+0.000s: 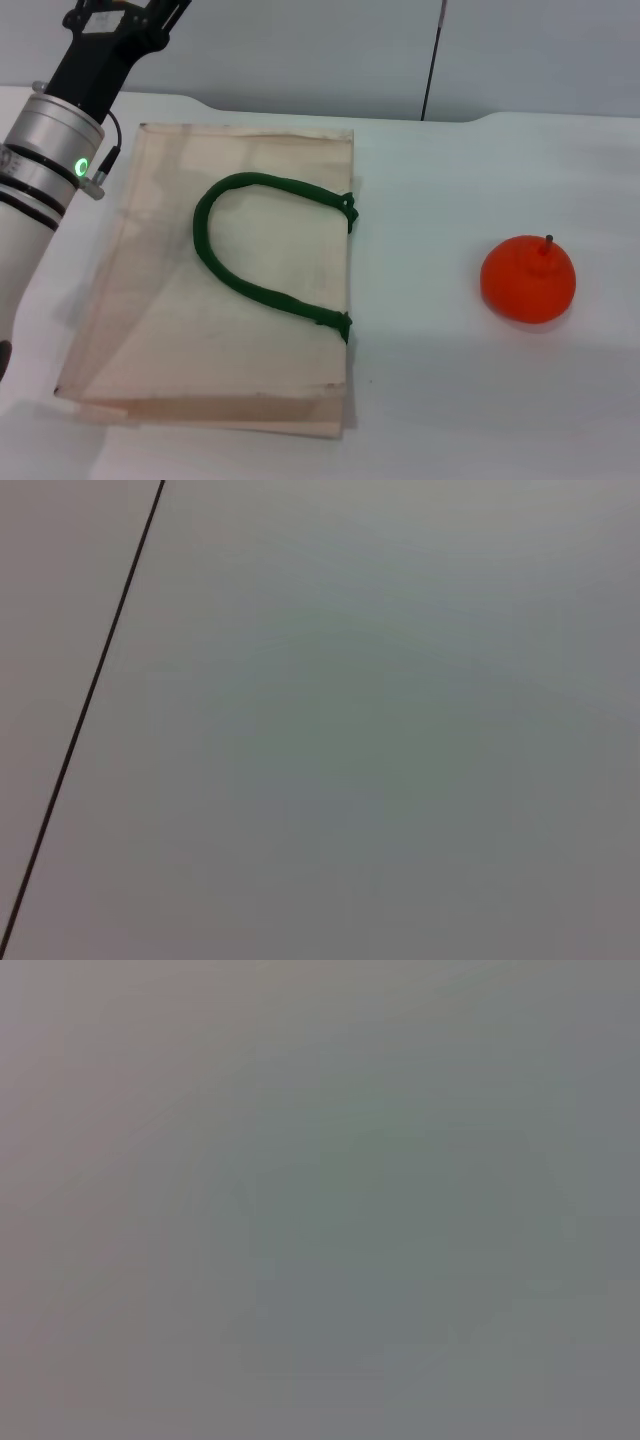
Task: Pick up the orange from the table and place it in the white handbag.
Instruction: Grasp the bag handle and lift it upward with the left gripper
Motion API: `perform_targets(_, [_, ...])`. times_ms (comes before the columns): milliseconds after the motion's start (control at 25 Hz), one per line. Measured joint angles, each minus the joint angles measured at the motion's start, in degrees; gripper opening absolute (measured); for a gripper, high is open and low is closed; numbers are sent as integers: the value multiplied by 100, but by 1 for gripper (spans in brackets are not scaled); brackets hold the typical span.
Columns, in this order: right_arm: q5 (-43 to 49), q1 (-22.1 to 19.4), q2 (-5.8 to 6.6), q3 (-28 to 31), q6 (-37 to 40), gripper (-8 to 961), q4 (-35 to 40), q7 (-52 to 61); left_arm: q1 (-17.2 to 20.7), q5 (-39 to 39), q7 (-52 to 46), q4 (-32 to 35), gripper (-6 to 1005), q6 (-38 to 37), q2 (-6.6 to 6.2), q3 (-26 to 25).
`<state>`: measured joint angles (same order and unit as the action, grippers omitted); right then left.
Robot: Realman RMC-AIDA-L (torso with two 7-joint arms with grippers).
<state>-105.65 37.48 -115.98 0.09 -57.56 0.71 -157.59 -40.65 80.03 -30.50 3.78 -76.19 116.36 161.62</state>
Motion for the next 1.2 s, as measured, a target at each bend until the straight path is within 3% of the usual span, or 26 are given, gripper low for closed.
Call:
perform_targets(520, [0, 1, 6, 0, 0, 891, 9, 0, -14, -46, -383, -10, 878, 131, -24, 9])
perform_targets(680, [0, -17, 6, -2, 33, 891, 17, 0, -255, -693, -1927, -445, 878, 685, -87, 24])
perform_targets(920, [11, -18, 8, 0, 126, 891, 25, 0, -847, -2414, -4609, -1812, 878, 803, -183, 109])
perform_targets(1040, [23, -16, 13, -2, 153, 890, 26, 0, -1089, -3224, -5660, -2348, 878, 722, -330, 239])
perform_targets(1200, [32, -15, 15, -21, 161, 890, 34, 0, -1434, -4722, -7163, -3241, 878, 160, -653, 253])
